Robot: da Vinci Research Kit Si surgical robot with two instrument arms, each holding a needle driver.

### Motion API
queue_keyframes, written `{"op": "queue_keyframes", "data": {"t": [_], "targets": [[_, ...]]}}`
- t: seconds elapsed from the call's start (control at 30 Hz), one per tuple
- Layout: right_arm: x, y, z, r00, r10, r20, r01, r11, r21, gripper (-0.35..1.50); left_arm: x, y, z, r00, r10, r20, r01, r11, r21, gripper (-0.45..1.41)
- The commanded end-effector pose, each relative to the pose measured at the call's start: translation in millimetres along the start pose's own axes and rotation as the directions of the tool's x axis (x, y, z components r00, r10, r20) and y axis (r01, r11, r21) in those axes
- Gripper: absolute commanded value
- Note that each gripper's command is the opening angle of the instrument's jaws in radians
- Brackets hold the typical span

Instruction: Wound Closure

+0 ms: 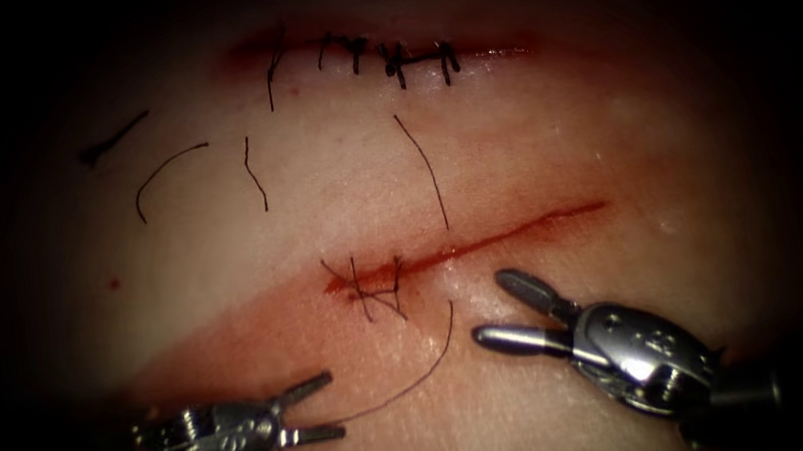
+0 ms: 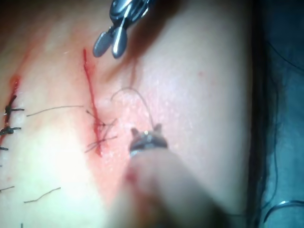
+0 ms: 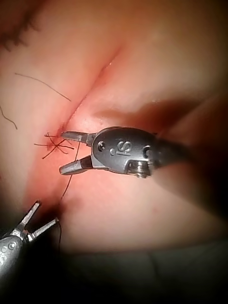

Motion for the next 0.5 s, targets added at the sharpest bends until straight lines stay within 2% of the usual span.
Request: {"op": "queue_keyframes", "data": {"t": [0.03, 0.27, 0.5], "targets": [[-0.8, -0.4, 0.3, 1.0, 0.003, 0.006, -0.003, 1.0, 0.004, 0.88, -0.4, 0.5, 0.7, 1.0, 0.001, -0.002, -0.001, 1.0, -0.01, 0.46], [-0.7, -0.4, 0.4, 1.0, -0.002, 0.012, 0.002, 1.0, 0.003, 0.89, -1.5, 2.0, -1.2, 1.0, 0.007, 0.025, -0.006, 0.999, -0.031, 0.41], [-0.7, -0.5, 0.4, 1.0, -0.002, 0.015, 0.002, 1.0, 0.004, 0.91, -2.7, 2.9, -0.1, 0.999, 0.02, 0.043, -0.018, 0.998, -0.053, 0.42]]}}
